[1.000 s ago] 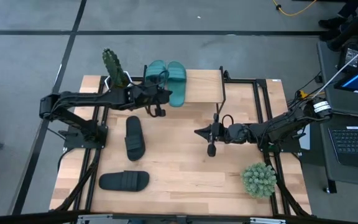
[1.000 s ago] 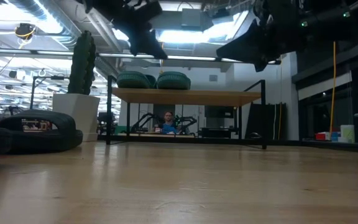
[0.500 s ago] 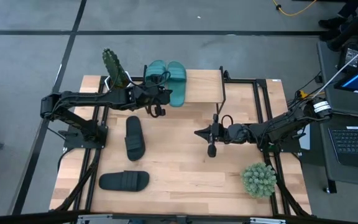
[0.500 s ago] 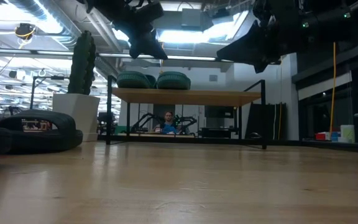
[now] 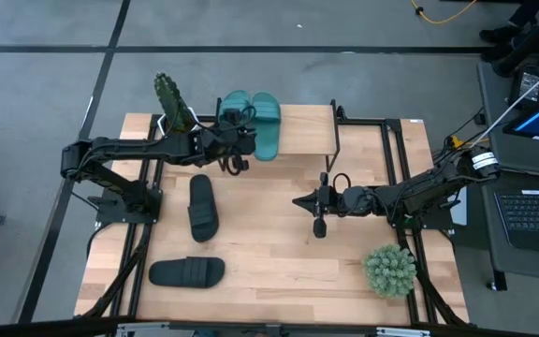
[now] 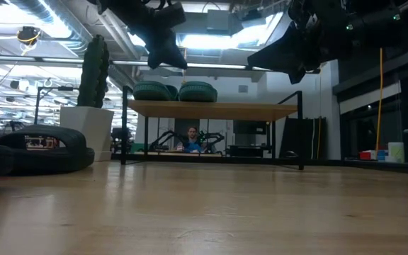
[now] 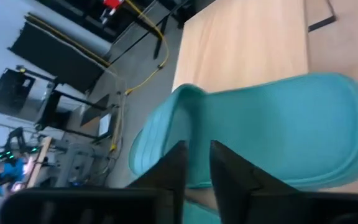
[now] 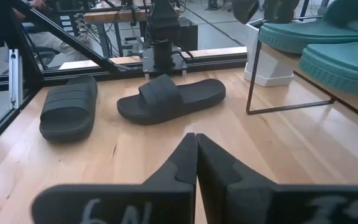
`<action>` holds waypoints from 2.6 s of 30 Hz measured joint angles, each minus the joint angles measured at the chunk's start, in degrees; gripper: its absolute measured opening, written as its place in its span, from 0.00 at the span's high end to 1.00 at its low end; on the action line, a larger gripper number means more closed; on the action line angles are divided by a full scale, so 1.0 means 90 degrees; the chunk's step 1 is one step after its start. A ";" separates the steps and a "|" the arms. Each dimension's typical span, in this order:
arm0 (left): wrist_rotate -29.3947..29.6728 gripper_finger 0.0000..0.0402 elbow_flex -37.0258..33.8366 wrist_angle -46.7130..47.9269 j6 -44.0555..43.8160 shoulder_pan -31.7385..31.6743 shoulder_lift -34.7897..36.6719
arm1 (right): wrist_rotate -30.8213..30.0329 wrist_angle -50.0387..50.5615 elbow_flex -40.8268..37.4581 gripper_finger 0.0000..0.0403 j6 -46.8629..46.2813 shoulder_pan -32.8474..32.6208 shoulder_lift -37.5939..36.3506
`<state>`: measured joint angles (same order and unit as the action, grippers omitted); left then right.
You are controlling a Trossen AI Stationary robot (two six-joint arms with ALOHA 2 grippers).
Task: Pick and place slides into the shelf
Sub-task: Put the green slipper on the shelf
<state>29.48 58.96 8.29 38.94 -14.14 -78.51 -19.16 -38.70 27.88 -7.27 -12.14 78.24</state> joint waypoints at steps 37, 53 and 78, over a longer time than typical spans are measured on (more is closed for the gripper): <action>-0.0580 0.68 0.1503 0.1105 0.0537 -0.1111 -0.1389 | -0.0002 0.0060 0.0002 0.98 0.0003 0.0141 0.0005; -0.0008 0.71 0.1826 0.1291 0.0902 -0.1029 -0.1723 | -0.0002 0.0168 0.0002 0.98 0.0185 0.0141 0.0005; 0.0165 0.99 0.1824 0.1322 0.0862 -0.1010 -0.1721 | -0.0005 0.0155 0.0002 0.98 0.0194 0.0141 0.0005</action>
<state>30.96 75.37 20.18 46.70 -23.22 -94.00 -19.20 -37.30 27.90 -5.52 -10.87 78.28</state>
